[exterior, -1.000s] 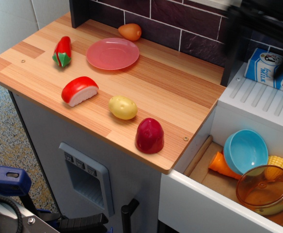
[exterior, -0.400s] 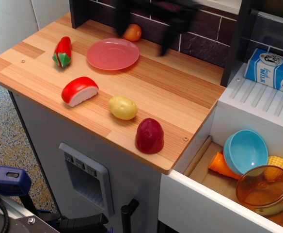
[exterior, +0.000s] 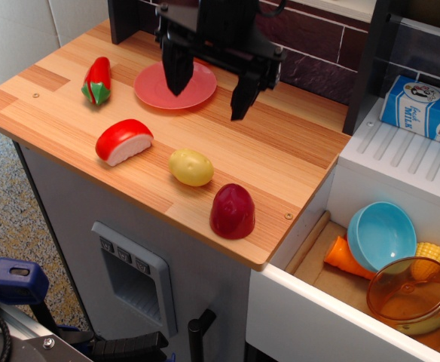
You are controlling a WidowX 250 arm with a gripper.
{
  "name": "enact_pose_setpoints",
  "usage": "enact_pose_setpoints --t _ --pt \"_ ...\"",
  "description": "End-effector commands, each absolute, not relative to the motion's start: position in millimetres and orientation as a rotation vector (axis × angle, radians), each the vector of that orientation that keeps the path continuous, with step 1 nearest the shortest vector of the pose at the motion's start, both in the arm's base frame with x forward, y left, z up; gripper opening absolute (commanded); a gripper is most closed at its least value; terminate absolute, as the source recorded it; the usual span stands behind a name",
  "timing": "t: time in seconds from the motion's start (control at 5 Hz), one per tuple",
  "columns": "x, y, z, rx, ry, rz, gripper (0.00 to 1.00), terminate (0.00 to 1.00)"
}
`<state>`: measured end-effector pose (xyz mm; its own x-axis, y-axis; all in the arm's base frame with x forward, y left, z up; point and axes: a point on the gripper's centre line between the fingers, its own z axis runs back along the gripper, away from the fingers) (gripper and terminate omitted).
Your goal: Put potato on plate
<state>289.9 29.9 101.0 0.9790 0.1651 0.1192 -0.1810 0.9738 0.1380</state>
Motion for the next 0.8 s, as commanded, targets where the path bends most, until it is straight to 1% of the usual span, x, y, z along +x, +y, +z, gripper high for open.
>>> enact_pose_setpoints --t 0.0,0.2,0.4,0.6 --pt "308 33 81 0.108 -0.164 0.210 1.00 0.00" --pt "309 36 71 0.125 -0.184 0.244 1.00 0.00" --pt "307 38 61 0.124 -0.187 0.273 1.00 0.00" --pt "305 45 57 0.127 -0.186 0.283 1.00 0.00"
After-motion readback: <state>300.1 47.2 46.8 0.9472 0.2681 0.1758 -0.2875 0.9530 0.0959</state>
